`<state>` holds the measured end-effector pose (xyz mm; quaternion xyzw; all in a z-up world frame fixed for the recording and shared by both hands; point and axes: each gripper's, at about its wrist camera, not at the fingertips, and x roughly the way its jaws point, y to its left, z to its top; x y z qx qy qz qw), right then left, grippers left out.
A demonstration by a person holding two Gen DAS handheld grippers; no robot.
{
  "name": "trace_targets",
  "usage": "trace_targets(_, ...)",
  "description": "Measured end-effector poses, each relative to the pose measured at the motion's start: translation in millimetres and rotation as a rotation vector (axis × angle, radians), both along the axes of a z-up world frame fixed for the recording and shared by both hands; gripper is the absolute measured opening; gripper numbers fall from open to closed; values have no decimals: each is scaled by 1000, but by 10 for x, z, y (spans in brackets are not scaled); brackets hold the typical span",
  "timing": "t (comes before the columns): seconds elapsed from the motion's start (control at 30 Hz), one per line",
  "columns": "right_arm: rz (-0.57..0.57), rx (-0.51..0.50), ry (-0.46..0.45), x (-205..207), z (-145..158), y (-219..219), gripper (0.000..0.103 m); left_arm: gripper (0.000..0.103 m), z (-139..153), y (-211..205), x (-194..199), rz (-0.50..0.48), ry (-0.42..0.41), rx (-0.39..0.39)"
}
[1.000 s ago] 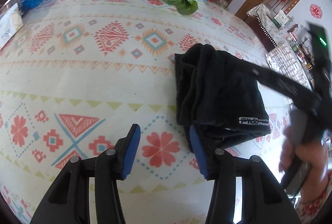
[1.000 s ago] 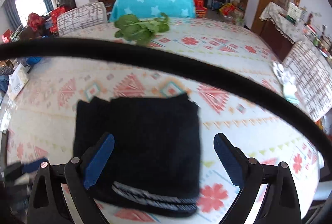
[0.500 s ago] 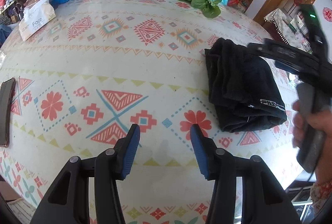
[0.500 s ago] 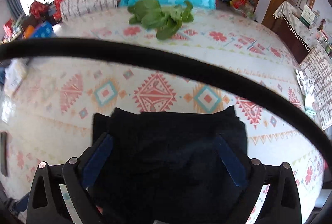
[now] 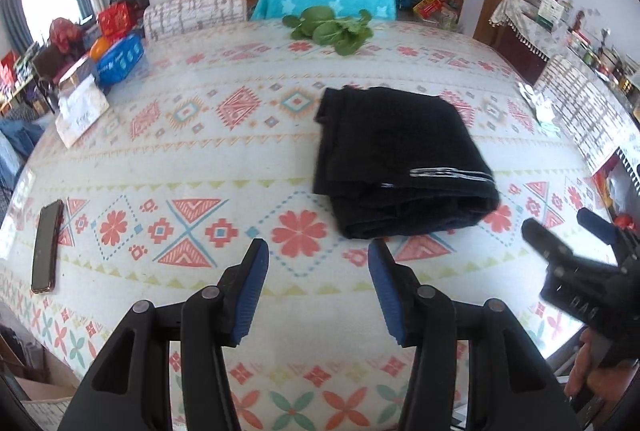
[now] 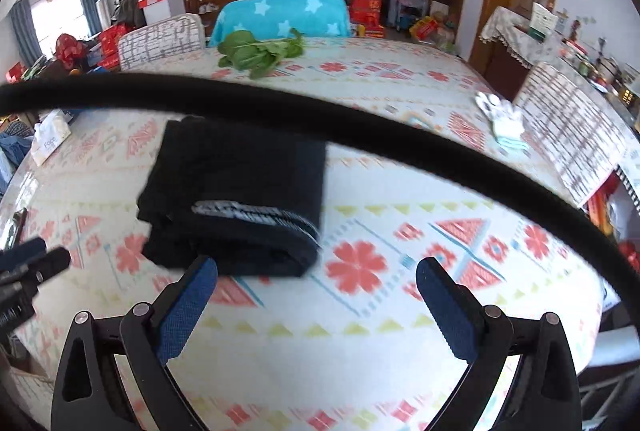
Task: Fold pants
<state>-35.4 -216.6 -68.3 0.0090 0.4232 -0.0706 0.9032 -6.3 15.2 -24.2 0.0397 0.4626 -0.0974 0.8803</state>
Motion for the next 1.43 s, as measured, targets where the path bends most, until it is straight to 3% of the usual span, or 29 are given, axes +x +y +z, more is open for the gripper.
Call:
trace_targets(0.23, 0, 33, 9, -315, -98, -202, 102, 57, 126, -333, -309, -18, -61, 56)
trace_targets(0.33, 17, 46, 4, -375, -91, -213, 102, 58, 260, -351, -479, 27, -153, 65)
trace_targets(0.37, 30, 56, -3, -395, -77, -209, 102, 68, 357, -340, -570, 52, -222, 66)
trace_targets(0.4, 47, 64, -11, -409, -58, -190, 102, 85, 450, -330, -656, 68, -287, 60)
trace_targets(0.47, 77, 64, -25, -411, -22, -142, 102, 103, 641, -303, -815, 92, -415, 39)
trace_targets(0.53, 114, 56, -43, -412, 27, -74, 102, 103, 775, -281, -924, 124, -514, 21)
trace_targets(0.6, 145, 59, -48, -389, 48, -16, 102, 103, 809, -296, -934, 156, -551, 37)
trace_targets(0.63, 155, 61, -46, -376, 49, -9, 102, 103, 810, -305, -902, 160, -540, 41)
trace_targets(0.8, 182, 63, -38, -333, 24, 40, 102, 103, 570, -284, -557, 177, -297, 14)
trace_targets(1.1, 191, 57, 8, -368, -131, 70, 102, 103, 18, -410, -551, 147, -96, 45)
trace_targets(1.43, 183, 45, 32, -289, -196, 68, 102, 103, -49, -411, -456, 135, -52, 33)
